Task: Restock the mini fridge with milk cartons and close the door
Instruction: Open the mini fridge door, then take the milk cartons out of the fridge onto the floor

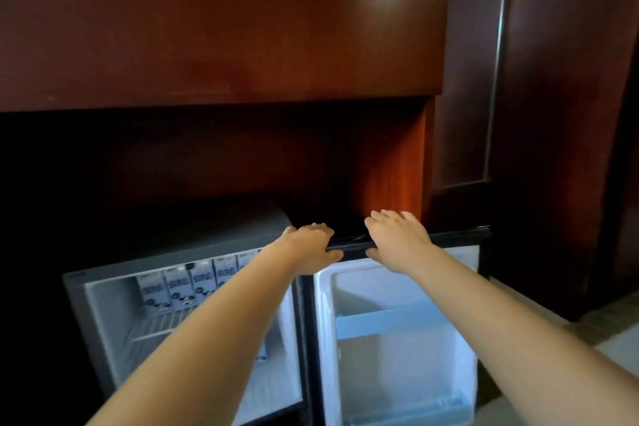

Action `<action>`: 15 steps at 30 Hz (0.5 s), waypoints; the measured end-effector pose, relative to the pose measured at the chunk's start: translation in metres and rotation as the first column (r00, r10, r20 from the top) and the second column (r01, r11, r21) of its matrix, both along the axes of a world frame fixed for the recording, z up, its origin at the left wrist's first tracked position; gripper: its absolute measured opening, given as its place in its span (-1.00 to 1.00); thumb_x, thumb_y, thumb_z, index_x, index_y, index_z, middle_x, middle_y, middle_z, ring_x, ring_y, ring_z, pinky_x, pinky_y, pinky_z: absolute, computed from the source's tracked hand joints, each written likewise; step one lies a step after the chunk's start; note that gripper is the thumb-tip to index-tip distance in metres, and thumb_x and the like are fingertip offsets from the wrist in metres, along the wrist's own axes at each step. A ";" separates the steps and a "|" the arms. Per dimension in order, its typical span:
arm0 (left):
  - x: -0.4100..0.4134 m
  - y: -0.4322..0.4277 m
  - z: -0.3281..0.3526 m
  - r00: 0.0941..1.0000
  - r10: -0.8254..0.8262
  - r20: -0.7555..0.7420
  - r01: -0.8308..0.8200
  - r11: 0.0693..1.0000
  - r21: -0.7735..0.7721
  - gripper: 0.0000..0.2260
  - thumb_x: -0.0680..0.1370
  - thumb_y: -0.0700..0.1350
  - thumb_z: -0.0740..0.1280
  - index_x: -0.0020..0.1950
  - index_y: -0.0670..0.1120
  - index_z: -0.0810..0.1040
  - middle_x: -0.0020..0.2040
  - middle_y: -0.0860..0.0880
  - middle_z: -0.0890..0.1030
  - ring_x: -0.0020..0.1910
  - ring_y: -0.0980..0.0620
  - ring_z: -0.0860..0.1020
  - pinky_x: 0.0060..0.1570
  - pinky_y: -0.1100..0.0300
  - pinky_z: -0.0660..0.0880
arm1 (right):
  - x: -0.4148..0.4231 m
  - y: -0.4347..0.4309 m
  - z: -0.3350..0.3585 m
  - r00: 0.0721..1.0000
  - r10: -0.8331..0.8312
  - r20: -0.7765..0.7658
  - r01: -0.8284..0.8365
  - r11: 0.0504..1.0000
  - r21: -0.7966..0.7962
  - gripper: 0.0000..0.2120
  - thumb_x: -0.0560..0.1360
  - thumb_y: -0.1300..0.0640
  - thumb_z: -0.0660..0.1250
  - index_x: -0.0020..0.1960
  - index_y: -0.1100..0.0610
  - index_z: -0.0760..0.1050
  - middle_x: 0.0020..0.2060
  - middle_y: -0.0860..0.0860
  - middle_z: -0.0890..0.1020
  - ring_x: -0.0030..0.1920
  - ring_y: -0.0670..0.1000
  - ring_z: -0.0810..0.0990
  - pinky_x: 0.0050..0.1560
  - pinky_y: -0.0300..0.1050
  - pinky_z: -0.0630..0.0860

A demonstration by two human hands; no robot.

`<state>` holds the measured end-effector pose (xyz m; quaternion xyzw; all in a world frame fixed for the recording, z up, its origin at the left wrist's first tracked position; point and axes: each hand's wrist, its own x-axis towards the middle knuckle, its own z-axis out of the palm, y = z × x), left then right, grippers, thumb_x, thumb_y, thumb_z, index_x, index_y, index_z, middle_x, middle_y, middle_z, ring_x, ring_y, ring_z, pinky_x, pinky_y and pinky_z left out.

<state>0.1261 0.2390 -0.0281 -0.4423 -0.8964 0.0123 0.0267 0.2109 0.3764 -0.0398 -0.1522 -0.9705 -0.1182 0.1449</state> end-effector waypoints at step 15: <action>-0.022 -0.216 -0.032 0.947 0.289 0.143 -0.275 0.955 -0.108 -0.52 0.61 0.08 0.13 0.49 -0.07 0.20 0.47 -0.08 0.30 0.43 -0.07 0.30 0.41 0.00 0.26 | -0.048 -0.191 -0.019 0.903 0.372 0.215 -0.322 0.918 -0.232 -0.61 0.56 -0.03 0.24 0.32 0.13 0.36 0.23 0.11 0.51 0.20 0.16 0.48 0.12 0.02 0.44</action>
